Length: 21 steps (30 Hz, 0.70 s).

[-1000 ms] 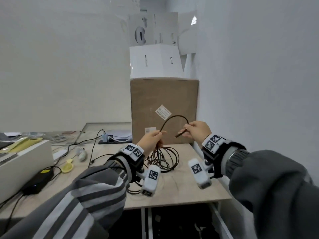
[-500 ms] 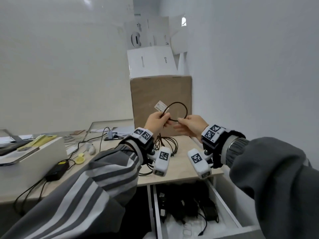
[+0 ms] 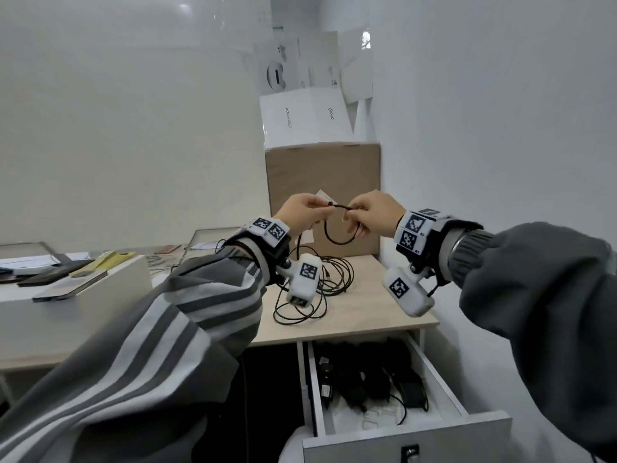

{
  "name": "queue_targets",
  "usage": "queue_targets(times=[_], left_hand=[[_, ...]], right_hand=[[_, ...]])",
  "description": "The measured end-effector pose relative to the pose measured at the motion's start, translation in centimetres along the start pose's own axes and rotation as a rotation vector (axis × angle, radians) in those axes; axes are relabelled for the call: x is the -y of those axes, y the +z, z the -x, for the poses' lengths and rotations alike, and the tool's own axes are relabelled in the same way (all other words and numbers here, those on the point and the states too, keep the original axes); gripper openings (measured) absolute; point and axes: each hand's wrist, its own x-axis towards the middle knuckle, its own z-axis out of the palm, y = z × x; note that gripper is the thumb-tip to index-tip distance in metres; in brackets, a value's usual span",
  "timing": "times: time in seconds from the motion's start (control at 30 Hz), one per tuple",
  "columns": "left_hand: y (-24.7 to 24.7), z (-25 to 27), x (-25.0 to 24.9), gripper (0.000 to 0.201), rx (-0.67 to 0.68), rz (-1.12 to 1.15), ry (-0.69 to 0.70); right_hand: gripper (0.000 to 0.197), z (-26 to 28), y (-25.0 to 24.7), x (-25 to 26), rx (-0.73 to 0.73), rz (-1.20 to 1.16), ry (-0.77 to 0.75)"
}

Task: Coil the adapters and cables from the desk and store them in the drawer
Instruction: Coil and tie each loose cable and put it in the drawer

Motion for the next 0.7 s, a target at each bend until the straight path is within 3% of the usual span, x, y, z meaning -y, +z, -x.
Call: queue_targets(times=[0.17, 0.27, 0.37, 0.43, 0.5, 0.57, 0.63, 0.7], left_hand=[[0.3, 0.2, -1.1, 0.035, -0.094, -0.028, -0.077], [0.3, 0.3, -1.9, 0.037, -0.098, -0.077, -0.114], [0.5, 0.5, -2.3, 0.037, -0.041, 0.070, -0.169], [0.4, 0.6, -2.2, 0.037, -0.001, 0.159, -0.162], [-0.2, 0.7, -2.2, 0.035, 0.034, 0.111, -0.128], [-0.8, 0.6, -2.4, 0.035, 0.051, -0.067, -0.064], [-1.2, 0.5, -3.0, 0.034, 0.092, -0.226, 0.003], [-1.2, 0.7, -4.1, 0.030, 0.144, -0.313, 0.054]], right_hand=[[0.023, 0.0, 1.4, -0.1, -0.250, -0.407, 0.109], [0.020, 0.2, 1.7, 0.7, -0.262, -0.586, 0.142], [0.019, 0.5, 1.9, 1.1, -0.172, -0.614, 0.190], [0.017, 0.8, 1.6, 0.9, -0.052, -0.422, 0.189], [0.014, 1.0, 0.5, 0.9, 0.037, -0.037, 0.123], [0.034, 0.8, -0.8, 1.6, -0.017, 0.270, -0.003], [0.048, 0.8, -1.9, 3.0, -0.081, 0.386, -0.160], [0.035, 0.6, -2.3, 4.3, -0.029, 0.556, -0.289]])
